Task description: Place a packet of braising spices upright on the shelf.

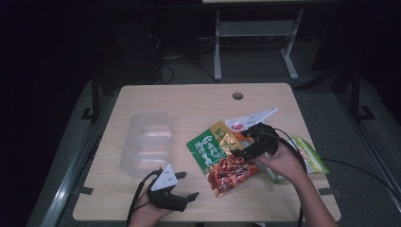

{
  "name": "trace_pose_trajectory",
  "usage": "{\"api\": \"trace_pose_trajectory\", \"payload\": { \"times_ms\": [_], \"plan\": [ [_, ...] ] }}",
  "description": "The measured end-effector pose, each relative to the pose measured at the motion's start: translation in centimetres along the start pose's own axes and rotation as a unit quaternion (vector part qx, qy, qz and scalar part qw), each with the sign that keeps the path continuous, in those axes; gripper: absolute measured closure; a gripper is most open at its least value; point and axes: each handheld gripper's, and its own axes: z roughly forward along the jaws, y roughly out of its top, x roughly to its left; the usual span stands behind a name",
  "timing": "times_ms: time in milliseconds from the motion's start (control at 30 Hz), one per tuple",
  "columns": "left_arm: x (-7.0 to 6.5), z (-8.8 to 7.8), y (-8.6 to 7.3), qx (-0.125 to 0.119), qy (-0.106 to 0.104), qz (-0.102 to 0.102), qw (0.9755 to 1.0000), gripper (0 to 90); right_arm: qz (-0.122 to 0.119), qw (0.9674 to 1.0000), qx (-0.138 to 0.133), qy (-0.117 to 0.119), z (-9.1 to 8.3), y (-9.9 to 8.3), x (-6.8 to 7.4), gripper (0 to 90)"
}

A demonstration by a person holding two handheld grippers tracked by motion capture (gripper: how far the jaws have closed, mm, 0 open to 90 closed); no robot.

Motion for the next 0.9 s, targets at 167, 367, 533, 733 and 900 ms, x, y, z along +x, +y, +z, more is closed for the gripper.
{"api": "trace_pose_trajectory", "payload": {
  "times_ms": [167, 367, 533, 733, 900],
  "plan": [
    [-0.1, 0.2, 0.1, 0.000, -0.012, -0.006, 0.9999, 21.9, 0.006, 0.9998, 0.017, 0.012, 1.3, 1.1, -1.0, 15.0],
    [-0.4, 0.1, 0.0, 0.002, -0.003, -0.004, 1.0000, 21.9, 0.000, 0.9994, 0.032, 0.010, 2.8, 2.8, -2.1, 15.6],
    [-0.4, 0.1, -0.1, 0.004, -0.006, -0.003, 1.0000, 21.9, -0.009, 0.9990, 0.043, 0.009, 4.4, 4.0, -2.8, 17.8],
    [-0.5, 0.1, -0.1, 0.004, -0.011, -0.005, 0.9999, 21.9, 0.001, 0.9977, 0.068, 0.003, 6.0, 4.7, -3.9, 19.3],
    [-0.3, 0.1, -0.1, 0.005, -0.002, 0.000, 1.0000, 21.9, 0.021, 0.9957, 0.089, -0.013, 6.9, 4.3, -5.0, 20.6]
  ]
}}
